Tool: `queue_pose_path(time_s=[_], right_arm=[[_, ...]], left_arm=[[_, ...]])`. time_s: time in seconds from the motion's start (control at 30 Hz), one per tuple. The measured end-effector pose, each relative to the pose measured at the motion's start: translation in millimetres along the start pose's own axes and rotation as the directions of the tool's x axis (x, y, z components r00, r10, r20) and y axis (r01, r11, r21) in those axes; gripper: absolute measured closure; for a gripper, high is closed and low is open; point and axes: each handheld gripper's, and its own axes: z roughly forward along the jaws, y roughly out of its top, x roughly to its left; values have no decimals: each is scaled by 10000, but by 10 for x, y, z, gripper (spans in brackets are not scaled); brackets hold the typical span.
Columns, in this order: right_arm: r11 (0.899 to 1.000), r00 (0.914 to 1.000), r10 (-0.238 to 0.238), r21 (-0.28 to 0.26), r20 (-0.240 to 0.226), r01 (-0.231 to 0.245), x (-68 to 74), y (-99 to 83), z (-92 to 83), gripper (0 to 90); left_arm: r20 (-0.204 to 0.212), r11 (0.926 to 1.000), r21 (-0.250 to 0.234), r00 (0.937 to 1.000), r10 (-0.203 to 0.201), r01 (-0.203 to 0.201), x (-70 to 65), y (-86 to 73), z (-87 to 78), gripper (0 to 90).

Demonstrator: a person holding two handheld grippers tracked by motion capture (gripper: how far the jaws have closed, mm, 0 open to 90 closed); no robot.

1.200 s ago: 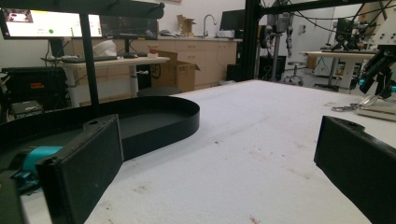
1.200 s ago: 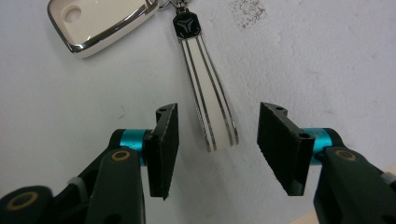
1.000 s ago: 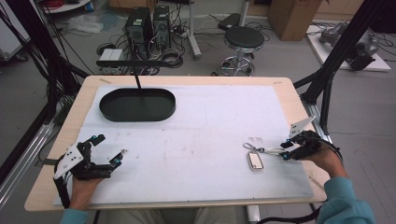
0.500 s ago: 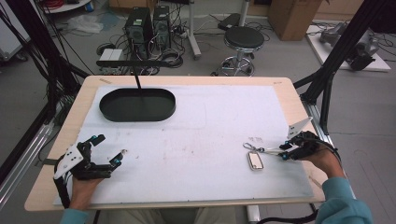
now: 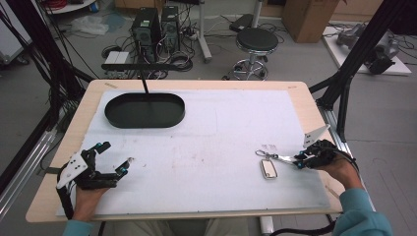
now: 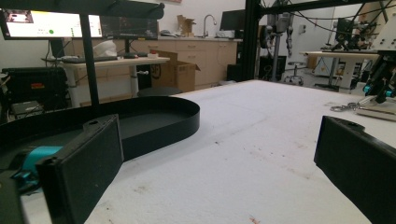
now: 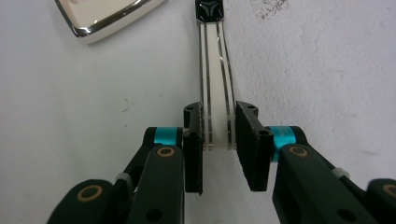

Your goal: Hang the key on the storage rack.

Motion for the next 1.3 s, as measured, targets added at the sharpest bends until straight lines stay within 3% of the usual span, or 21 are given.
queue_pose_path(time_s=[0.17,0.4,0.47,0.57,0.63,0.8,0.97,1.3], right_arm=[[9994,9996,254,-214,-119,-257,7,7,-23,740],[9910,9990,385,-1272,-218,-410,54,40,-113,743],[9864,9990,357,-1597,-268,-396,68,51,-134,743],[9784,9987,438,-2012,-279,-485,100,71,-175,743],[9688,9978,593,-2394,-301,-648,123,99,-193,744],[9556,9942,960,-2751,-477,-1055,199,202,-217,746],[9389,9942,870,-3283,-640,-1033,272,320,-261,747],[9177,9960,239,-3933,-860,-560,379,583,-323,747]], left_arm=[[-104,9999,8,9999,-106,106,-1,1,6,17],[-139,9993,299,9997,-214,218,15,15,19,17],[-85,9986,467,9996,-254,257,24,30,21,17],[-132,9990,340,9995,-291,296,35,67,10,17],[-119,9989,363,9995,-307,312,49,90,7,17],[-72,9974,589,9991,-422,425,69,132,9,17],[120,9968,664,9989,-455,446,74,214,40,17],[767,9963,829,9966,-296,232,92,487,154,17]])
